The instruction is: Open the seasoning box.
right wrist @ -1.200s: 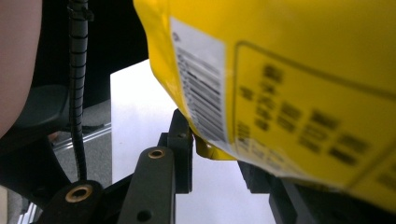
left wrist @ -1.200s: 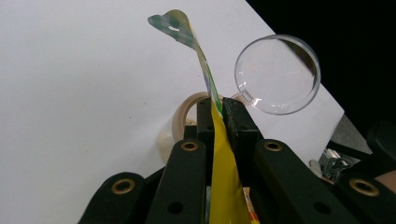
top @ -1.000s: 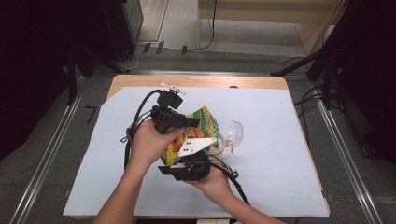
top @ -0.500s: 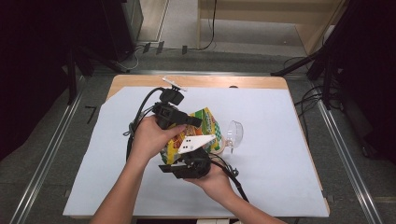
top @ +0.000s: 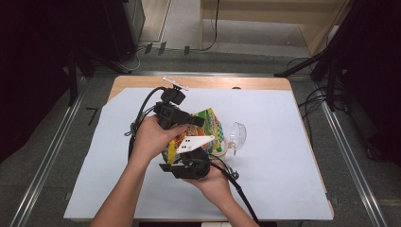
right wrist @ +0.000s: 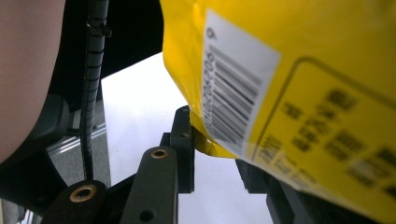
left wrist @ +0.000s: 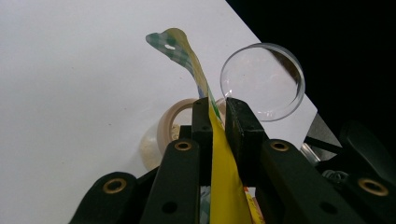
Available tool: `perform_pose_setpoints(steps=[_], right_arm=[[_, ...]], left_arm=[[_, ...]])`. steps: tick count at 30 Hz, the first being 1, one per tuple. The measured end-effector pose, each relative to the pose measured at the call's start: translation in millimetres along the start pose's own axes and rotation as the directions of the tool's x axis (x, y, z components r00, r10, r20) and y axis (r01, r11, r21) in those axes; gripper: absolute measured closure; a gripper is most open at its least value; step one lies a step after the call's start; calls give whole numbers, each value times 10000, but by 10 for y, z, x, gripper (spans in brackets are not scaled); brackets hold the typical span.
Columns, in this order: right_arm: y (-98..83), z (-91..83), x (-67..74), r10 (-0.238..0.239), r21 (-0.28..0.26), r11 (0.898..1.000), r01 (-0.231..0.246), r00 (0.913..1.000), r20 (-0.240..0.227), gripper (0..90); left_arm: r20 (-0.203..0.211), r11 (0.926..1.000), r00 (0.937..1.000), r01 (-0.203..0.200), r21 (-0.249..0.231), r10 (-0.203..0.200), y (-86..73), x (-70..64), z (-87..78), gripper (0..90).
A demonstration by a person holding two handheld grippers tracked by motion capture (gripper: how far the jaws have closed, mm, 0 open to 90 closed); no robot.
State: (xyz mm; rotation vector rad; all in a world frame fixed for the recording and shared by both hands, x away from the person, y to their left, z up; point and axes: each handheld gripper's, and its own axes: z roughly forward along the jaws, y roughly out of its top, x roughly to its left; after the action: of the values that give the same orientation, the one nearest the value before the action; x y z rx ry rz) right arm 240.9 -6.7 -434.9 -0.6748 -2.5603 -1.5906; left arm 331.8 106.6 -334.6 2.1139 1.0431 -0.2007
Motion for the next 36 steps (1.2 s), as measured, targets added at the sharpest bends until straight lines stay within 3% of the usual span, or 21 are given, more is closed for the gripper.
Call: perform_pose_setpoints(steps=[11,24,36], right_arm=[[-26,-13,32,110,-186,9998,-103,9991,399,719],[9,5,44,375,-250,9990,-366,9987,347,716],[35,7,48,201,-148,9997,-194,9987,469,716]], left_arm=[[26,9997,9997,-243,-30,243,13,-46,16,835],[-149,9996,9995,-271,-101,269,17,-53,-21,834],[-149,9995,9996,-257,-204,254,18,-40,-45,834]])
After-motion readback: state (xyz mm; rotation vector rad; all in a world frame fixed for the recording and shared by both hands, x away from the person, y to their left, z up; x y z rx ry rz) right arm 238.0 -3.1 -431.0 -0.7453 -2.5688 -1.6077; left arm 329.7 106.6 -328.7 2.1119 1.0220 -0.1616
